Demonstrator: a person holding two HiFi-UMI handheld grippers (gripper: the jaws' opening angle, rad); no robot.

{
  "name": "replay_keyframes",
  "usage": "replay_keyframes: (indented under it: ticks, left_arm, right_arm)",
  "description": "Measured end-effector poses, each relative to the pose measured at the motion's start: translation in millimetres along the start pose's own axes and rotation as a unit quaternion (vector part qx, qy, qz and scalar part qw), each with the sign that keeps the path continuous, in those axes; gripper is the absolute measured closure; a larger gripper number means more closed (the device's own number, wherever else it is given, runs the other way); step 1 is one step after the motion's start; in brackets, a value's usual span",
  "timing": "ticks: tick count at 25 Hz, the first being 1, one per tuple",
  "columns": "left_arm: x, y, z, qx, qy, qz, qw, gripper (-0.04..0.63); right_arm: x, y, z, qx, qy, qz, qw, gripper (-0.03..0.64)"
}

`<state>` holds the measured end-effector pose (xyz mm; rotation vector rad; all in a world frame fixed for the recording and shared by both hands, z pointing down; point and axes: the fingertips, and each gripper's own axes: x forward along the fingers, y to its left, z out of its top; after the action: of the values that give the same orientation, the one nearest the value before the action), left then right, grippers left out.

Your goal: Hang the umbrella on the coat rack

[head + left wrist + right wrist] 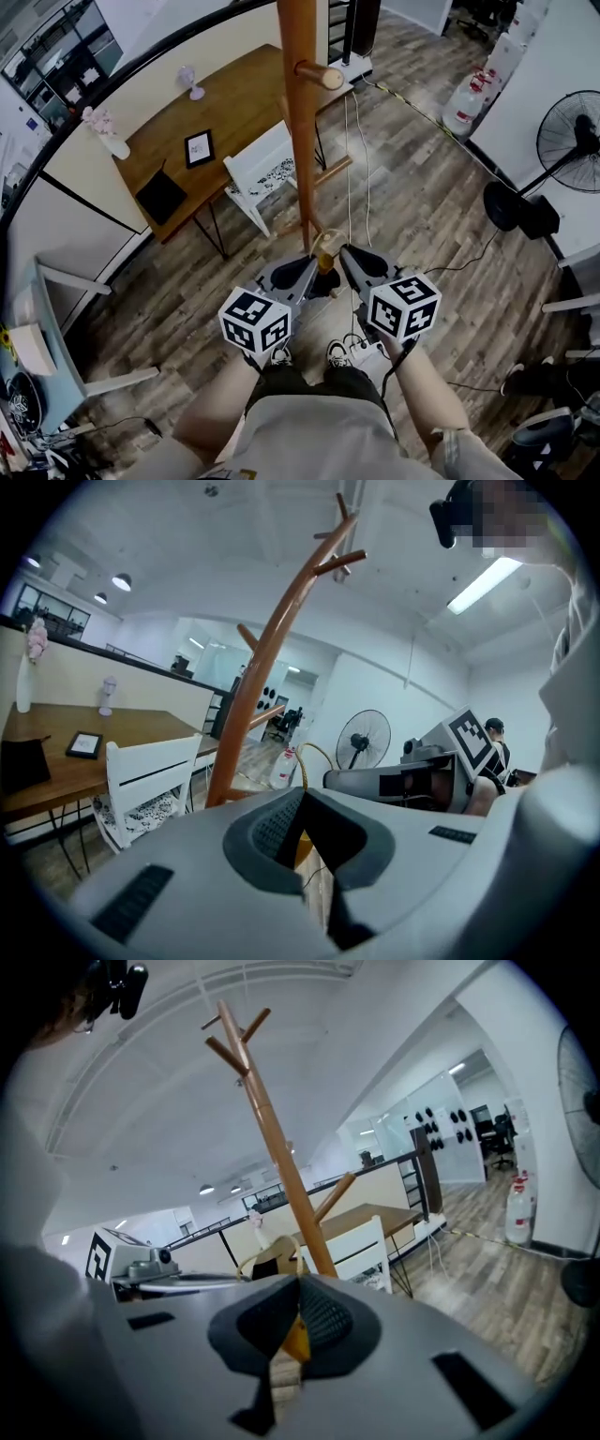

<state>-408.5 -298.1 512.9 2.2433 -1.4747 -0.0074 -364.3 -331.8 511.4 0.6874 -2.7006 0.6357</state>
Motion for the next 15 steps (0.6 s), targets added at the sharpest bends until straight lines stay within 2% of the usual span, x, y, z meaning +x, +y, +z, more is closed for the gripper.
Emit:
replay_keyframes:
  ticks: [15]
  left_arm:
    - [49.9, 74.3, -82.5, -0.018, 0.057, 0.031, 0.9977, 0.592]
  right_arm:
    - [75.0, -50.2, -79.9, 0.023, 0.064, 0.010, 0.998, 0.607]
